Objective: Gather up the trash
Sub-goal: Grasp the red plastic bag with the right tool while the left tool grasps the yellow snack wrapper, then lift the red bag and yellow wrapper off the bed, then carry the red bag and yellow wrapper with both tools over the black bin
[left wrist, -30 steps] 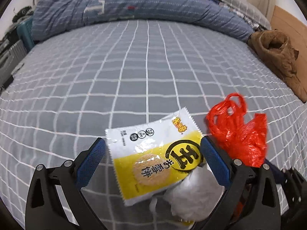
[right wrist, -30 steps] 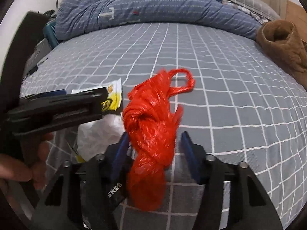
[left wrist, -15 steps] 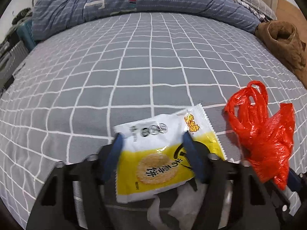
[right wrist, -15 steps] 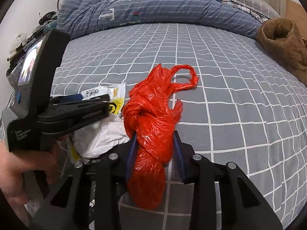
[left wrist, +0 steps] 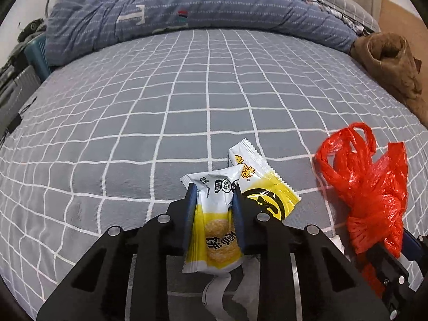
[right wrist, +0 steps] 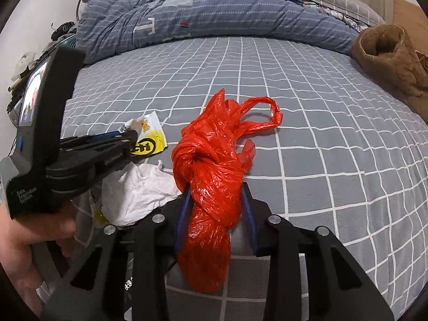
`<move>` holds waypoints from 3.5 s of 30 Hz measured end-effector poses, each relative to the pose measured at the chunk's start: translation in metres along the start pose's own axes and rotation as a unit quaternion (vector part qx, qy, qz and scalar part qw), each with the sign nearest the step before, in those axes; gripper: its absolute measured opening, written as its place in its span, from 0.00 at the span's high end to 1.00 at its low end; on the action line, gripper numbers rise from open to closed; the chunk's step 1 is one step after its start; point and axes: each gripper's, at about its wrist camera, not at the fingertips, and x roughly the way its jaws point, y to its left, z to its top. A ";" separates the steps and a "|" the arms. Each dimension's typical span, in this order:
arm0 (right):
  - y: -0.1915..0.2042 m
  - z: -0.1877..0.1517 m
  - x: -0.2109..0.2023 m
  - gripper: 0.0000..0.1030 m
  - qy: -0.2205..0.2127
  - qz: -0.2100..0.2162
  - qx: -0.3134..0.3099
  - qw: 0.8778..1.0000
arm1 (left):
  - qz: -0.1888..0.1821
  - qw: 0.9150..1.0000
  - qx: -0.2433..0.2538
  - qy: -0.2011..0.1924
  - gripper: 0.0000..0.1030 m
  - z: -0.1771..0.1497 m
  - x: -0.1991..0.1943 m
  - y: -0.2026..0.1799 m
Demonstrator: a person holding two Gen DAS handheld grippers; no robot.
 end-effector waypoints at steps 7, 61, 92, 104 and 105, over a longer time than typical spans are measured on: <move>-0.001 0.003 -0.009 0.68 -0.007 -0.001 0.000 1.000 | -0.006 1.000 -0.014 -0.014 0.76 0.005 -0.019 0.009; 0.019 -0.061 -0.141 0.68 -0.058 -0.055 -0.056 0.995 | -0.023 0.999 -0.022 -0.040 0.76 -0.111 -0.179 0.001; 0.032 -0.118 -0.222 0.68 -0.077 -0.041 -0.045 0.995 | -0.045 0.998 -0.015 -0.047 0.76 -0.187 -0.259 0.000; 0.029 -0.161 -0.247 0.68 -0.063 -0.037 -0.033 0.997 | -0.048 0.998 -0.013 -0.038 0.76 -0.222 -0.281 -0.006; 0.030 -0.165 -0.248 0.68 -0.061 -0.038 -0.034 0.997 | -0.048 0.998 -0.013 -0.038 0.76 -0.226 -0.284 -0.007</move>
